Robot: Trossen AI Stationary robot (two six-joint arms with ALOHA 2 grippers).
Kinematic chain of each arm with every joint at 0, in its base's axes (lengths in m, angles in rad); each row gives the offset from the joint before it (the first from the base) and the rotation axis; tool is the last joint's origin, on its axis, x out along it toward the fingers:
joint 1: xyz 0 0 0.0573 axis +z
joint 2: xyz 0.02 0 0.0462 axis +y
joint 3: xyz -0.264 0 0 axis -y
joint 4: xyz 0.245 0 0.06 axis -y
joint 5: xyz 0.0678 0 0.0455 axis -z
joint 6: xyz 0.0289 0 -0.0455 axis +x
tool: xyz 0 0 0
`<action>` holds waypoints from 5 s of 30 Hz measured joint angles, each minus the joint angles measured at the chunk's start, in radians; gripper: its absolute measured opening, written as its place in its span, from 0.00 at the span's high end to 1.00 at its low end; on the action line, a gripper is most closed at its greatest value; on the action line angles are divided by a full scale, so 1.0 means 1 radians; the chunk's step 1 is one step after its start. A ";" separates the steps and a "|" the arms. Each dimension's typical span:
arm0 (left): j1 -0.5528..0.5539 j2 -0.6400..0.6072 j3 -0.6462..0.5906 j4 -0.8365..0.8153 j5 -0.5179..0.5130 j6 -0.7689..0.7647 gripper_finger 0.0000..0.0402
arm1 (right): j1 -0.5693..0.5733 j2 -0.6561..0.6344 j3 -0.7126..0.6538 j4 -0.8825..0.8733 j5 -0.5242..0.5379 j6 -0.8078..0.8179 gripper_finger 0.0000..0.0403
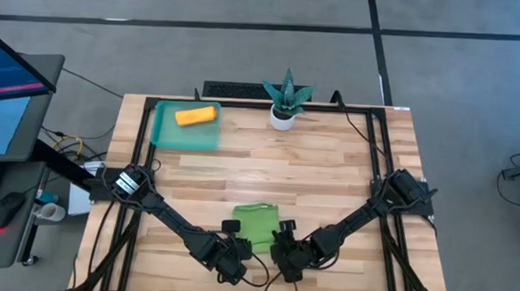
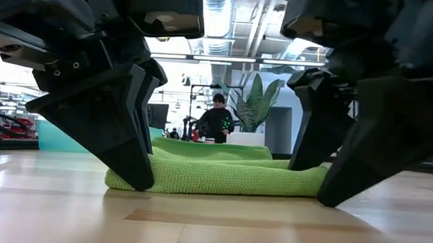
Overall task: Roll microfiber towels into tight, uniform cylinder then place into a basket
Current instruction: Roll the light green microfiber cloth
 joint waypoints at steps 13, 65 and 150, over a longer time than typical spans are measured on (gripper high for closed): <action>0.001 -0.005 0.000 0.001 0.032 -0.058 0.97 | -0.048 -0.005 -0.002 -0.020 -0.110 0.083 0.82; -0.089 -0.047 -0.002 0.191 0.288 0.054 0.81 | -0.172 0.002 -0.006 0.110 -0.774 0.471 0.97; 0.064 -0.028 -0.056 0.106 0.182 -0.143 0.95 | 0.129 -0.059 -0.004 0.228 0.008 -0.024 0.64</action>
